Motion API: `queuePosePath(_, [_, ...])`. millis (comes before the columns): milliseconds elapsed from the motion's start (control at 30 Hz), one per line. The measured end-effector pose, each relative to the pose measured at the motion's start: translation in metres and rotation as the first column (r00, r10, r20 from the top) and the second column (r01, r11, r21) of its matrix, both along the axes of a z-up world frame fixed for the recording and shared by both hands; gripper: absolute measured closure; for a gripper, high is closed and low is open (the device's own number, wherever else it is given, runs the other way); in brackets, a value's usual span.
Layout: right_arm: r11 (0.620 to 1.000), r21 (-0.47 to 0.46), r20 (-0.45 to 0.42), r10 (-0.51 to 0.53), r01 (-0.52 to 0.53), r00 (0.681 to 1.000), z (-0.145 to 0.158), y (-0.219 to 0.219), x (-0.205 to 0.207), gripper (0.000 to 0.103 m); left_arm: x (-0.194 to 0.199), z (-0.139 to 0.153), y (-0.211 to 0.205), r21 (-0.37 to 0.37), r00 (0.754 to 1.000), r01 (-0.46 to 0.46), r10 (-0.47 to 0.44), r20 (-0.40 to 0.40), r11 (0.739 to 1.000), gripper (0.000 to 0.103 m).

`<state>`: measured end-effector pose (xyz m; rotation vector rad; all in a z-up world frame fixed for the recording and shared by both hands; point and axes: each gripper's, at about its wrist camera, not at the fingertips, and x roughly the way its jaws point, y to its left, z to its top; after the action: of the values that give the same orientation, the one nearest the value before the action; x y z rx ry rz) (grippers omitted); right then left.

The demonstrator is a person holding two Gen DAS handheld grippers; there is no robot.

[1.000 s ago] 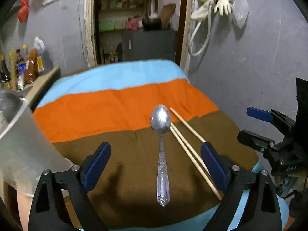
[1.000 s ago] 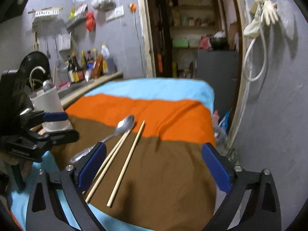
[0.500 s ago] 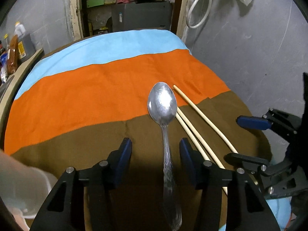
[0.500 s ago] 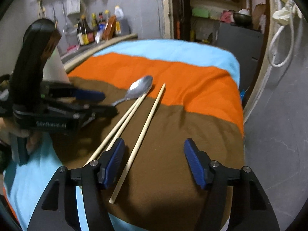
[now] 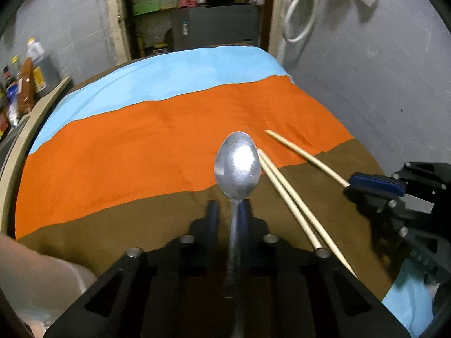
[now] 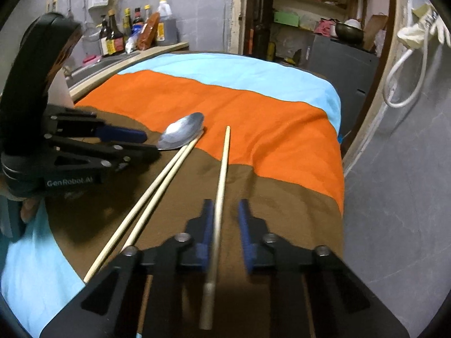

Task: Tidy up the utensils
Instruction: 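Grasp a silver spoon with the left gripper while the right grasps a chopstick, then lift the silver spoon and chopstick and lower both into the white caddy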

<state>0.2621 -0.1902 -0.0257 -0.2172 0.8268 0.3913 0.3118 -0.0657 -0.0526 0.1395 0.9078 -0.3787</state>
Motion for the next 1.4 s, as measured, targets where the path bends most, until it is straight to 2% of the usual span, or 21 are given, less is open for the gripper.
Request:
queuePosePath(100, [0.999,0.018,0.000,-0.031,0.031,1.000,0.001,-0.007,0.001,0.098,-0.003,0.001,0.006,-0.007,1.000,-0.024,0.024,0.002,1.000,0.096])
queuePosePath(300, [0.998,0.050,-0.019,-0.048,0.049,0.999,0.002,-0.013,0.007,0.096,-0.006,0.005,0.012,-0.046,0.999,-0.037,0.036,-0.015,0.998,0.094])
queuePosePath(367, [0.999,0.035,-0.019,-0.034,0.035,0.999,0.001,-0.010,0.012,0.094,-0.005,0.006,0.010,-0.032,0.999,-0.038,0.038,-0.014,0.999,0.086])
queuePosePath(433, [1.000,0.017,-0.018,-0.021,0.022,1.000,0.000,-0.007,0.016,0.092,-0.003,0.007,0.007,-0.023,1.000,-0.030,0.030,-0.008,0.999,0.066])
queuePosePath(500, [1.000,0.014,-0.031,-0.007,0.007,1.000,-0.002,-0.006,0.025,0.089,0.001,0.006,0.005,-0.023,1.000,-0.023,0.022,-0.014,0.999,0.058])
queuePosePath(567, [1.000,0.029,-0.049,0.001,0.001,0.999,-0.004,-0.008,0.034,0.088,0.007,0.005,0.002,-0.011,1.000,-0.017,0.017,-0.012,1.000,0.057])
queuePosePath(700, [0.998,0.053,-0.070,0.019,-0.015,0.997,-0.006,-0.010,0.049,0.087,0.022,0.005,-0.003,0.005,1.000,-0.019,0.019,-0.006,1.000,0.056])
queuePosePath(933, [0.996,-0.005,-0.100,0.083,-0.084,0.992,-0.006,0.002,0.070,0.083,0.048,0.000,-0.005,-0.013,0.999,-0.008,0.007,-0.047,1.000,0.056])
queuePosePath(1100, [0.991,-0.034,-0.139,0.123,-0.129,0.983,-0.007,0.010,0.088,0.079,0.050,0.000,-0.004,0.004,0.999,0.017,-0.017,-0.038,1.000,0.056])
queuePosePath(1167, [0.989,-0.046,-0.137,0.133,-0.141,0.982,-0.007,0.014,0.091,0.079,0.050,0.000,-0.002,-0.009,0.999,0.019,-0.020,-0.040,1.000,0.058])
queuePosePath(1233, [0.987,-0.053,-0.144,0.142,-0.151,0.979,-0.008,0.018,0.094,0.078,0.049,0.000,-0.002,-0.015,0.999,0.029,-0.030,-0.037,0.999,0.070])
queuePosePath(1333, [0.987,-0.052,-0.165,0.141,-0.151,0.976,-0.007,0.020,0.101,0.076,0.047,0.000,-0.004,-0.005,0.999,0.030,-0.030,-0.027,1.000,0.070])
queuePosePath(1400, [0.985,-0.074,-0.185,0.142,-0.158,0.972,-0.007,0.025,0.106,0.080,0.046,0.001,-0.001,-0.026,0.999,0.018,-0.019,-0.027,0.999,0.071])
